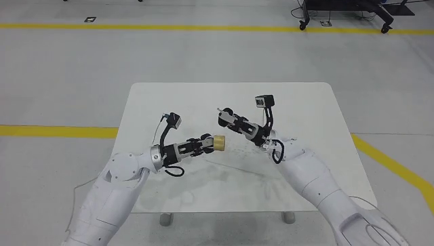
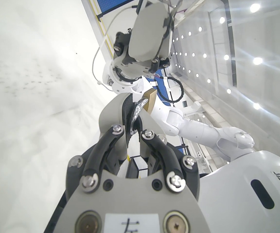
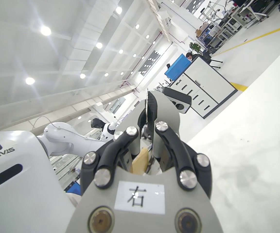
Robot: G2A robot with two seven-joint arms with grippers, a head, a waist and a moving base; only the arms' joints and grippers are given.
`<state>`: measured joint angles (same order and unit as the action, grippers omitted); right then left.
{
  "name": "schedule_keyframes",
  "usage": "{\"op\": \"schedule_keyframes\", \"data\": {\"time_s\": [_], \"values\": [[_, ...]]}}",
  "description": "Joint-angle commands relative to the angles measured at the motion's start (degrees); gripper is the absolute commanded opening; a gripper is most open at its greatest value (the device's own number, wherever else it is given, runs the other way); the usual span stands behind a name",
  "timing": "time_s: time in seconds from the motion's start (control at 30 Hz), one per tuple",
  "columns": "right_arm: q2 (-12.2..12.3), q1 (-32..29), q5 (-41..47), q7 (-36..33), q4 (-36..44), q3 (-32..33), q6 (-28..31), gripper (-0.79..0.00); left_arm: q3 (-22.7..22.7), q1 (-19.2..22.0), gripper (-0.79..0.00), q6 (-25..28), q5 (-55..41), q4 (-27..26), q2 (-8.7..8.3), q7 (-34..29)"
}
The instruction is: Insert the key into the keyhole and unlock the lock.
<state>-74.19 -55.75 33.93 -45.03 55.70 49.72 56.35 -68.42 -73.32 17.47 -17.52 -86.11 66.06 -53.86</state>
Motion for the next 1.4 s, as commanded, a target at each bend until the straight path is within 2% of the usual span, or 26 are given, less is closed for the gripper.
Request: {"op": "schedule_keyframes", "data": {"time_s": [0.0, 0.3, 0.43, 0.67, 0.77, 0.93, 1.03, 1.13, 1.37], "values": [[0.0, 0.4, 2.5, -4.3, -0.5, -0.4, -1.5, -0.785, -0.3, 0.0, -0.785, -1.1, -0.4, 0.4, -0.01, 1.5], [0.5, 0.7, 4.4, -9.1, 0.8, -1.0, -6.2, -0.785, -1.3, 0.3, -0.785, -5.8, 1.2, 1.5, -0.04, 8.7], [0.9, 0.3, 4.7, -9.3, 1.5, -0.1, -6.4, -0.785, -1.7, 0.7, -0.785, -3.0, 10.4, 0.4, -0.43, 11.6], [1.1, 0.2, 4.1, -8.5, 0.9, 0.8, -5.6, -0.785, -1.7, 0.6, -0.785, -3.2, 10.4, 0.4, -0.43, 11.8], [1.1, 0.2, 4.1, -8.5, 0.9, 0.8, -5.6, -0.785, -1.3, 0.4, -0.785, -7.5, 7.6, 0.7, -0.15, 13.5], [1.3, -2.3, 5.4, -7.3, 4.7, 1.0, -13.2, -0.785, -1.8, 0.9, -0.785, -20.4, 0.5, 3.2, 0.26, 16.8], [1.7, -3.8, 5.9, -7.0, 6.9, 1.5, -20.5, -0.785, -1.8, 1.3, -0.785, -25.7, -1.7, 3.4, 0.44, 17.9], [2.0, -5.7, 6.6, -5.7, 9.6, 1.7, -28.8, -0.785, -1.9, 1.4, -0.785, -27.0, -4.1, 3.4, 0.59, 17.8], [2.5, -7.7, 1.9, -2.5, 12.6, 1.8, -37.1, -0.785, -2.5, 1.6, -0.785, -28.0, -6.7, 3.6, 0.74, 18.5]]}}
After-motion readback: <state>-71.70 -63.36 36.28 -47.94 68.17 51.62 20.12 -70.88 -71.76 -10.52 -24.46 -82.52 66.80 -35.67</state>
